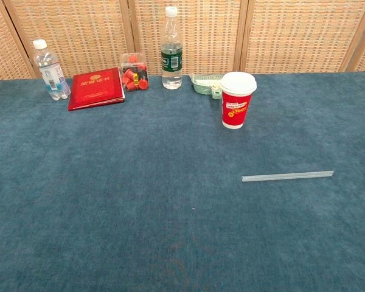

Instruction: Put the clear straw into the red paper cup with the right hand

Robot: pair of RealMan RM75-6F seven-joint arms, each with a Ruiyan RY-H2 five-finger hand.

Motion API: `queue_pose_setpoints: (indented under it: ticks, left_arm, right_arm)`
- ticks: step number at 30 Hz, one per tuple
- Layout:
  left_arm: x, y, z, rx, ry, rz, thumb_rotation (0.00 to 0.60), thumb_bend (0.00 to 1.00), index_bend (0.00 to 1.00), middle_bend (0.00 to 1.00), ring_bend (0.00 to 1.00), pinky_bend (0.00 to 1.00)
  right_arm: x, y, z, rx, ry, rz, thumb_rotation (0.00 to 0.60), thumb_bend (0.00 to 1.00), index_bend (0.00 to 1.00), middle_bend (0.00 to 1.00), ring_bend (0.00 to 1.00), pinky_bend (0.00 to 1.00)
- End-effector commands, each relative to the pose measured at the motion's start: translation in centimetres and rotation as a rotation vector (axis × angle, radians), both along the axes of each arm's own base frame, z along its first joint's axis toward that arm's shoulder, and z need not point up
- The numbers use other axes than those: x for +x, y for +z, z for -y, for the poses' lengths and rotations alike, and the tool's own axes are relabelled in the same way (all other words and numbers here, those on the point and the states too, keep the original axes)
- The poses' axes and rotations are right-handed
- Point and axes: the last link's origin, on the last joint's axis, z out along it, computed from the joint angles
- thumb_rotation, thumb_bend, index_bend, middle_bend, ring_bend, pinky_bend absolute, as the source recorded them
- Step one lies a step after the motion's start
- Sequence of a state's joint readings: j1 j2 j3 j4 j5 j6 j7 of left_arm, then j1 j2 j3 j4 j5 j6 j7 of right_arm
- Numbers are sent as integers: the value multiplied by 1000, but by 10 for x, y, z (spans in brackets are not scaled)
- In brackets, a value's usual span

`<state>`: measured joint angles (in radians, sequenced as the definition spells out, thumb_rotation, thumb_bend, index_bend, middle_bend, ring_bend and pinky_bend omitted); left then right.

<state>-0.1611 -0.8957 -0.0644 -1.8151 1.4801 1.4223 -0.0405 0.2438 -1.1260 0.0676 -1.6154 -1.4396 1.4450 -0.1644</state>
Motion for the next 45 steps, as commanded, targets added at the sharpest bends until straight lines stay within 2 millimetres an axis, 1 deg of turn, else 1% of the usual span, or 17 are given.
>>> queue_pose_setpoints:
  ticks: [1, 3, 7, 9, 10, 12, 14, 17, 21, 24, 27, 31, 35, 39, 42, 45]
  left_arm:
    - [0, 0, 0, -3, 0, -7, 600, 0, 0, 0, 0, 0]
    - [-1, 0, -1, -8, 1, -10, 600, 0, 0, 0, 0, 0]
    - [0, -1, -2, -17, -1, -2, 600, 0, 0, 0, 0, 0]
    - [1, -1, -2, -16, -7, -5, 600, 0, 0, 0, 0, 0]
    - [2, -1, -2, -15, -10, -6, 600, 0, 0, 0, 0, 0]
    - [4, 0, -3, -11, -14, -7, 600, 0, 0, 0, 0, 0]
    - [4, 1, -4, -8, -14, -10, 600, 0, 0, 0, 0, 0]
    - [6, 1, -6, -9, -15, -14, 600, 0, 0, 0, 0, 0]
    - [7, 0, -7, -13, -13, -13, 600, 0, 0, 0, 0, 0]
    - [8, 0, -8, -12, -8, -10, 600, 0, 0, 0, 0, 0]
    - [8, 1, -9, -9, -2, -12, 600, 0, 0, 0, 0, 0]
    - [7, 0, -11, -10, 7, -14, 600, 0, 0, 0, 0, 0]
    - [7, -3, -12, -20, 14, -13, 600, 0, 0, 0, 0, 0]
    - [6, -5, -13, -28, 20, -11, 600, 0, 0, 0, 0, 0]
    - [5, -6, -14, -30, 23, -11, 600, 0, 0, 0, 0, 0]
    - [5, -5, -13, -28, 26, -11, 600, 0, 0, 0, 0, 0]
  right_arm:
    - [2, -1, 1, 9, 8, 5, 600, 0, 3, 0, 0, 0]
    - [5, -3, 2, 24, 12, 13, 600, 0, 17, 0, 0, 0]
    - [12, -10, 5, 80, 28, 31, 600, 0, 83, 0, 0, 0]
    - [19, -17, 8, 121, 51, 32, 600, 0, 114, 0, 0, 0]
    - [23, -20, 9, 137, 63, 36, 600, 2, 145, 0, 0, 0]
    - [33, -28, 15, 184, 84, 64, 600, 16, 198, 0, 0, 0]
    - [46, -39, 21, 245, 107, 96, 600, 53, 260, 0, 0, 0]
    - [65, -56, 36, 326, 151, 98, 600, 103, 305, 0, 0, 0]
    - [78, -79, 53, 390, 144, 93, 600, 149, 374, 0, 0, 0]
    - [87, -102, 62, 435, 112, 148, 600, 207, 430, 0, 0, 0]
    - [92, -121, 68, 453, 105, 134, 600, 230, 442, 0, 0, 0]
    - [98, -141, 77, 459, 90, 122, 600, 267, 452, 0, 0, 0]
    - [103, -155, 87, 464, 72, 101, 600, 273, 484, 3, 0, 0]
    - [106, -170, 94, 460, 59, 52, 600, 298, 491, 15, 0, 0]
    - [107, -183, 97, 461, 42, 17, 600, 321, 497, 20, 0, 0]
    - [109, -191, 98, 465, 37, -5, 600, 322, 499, 24, 0, 0]
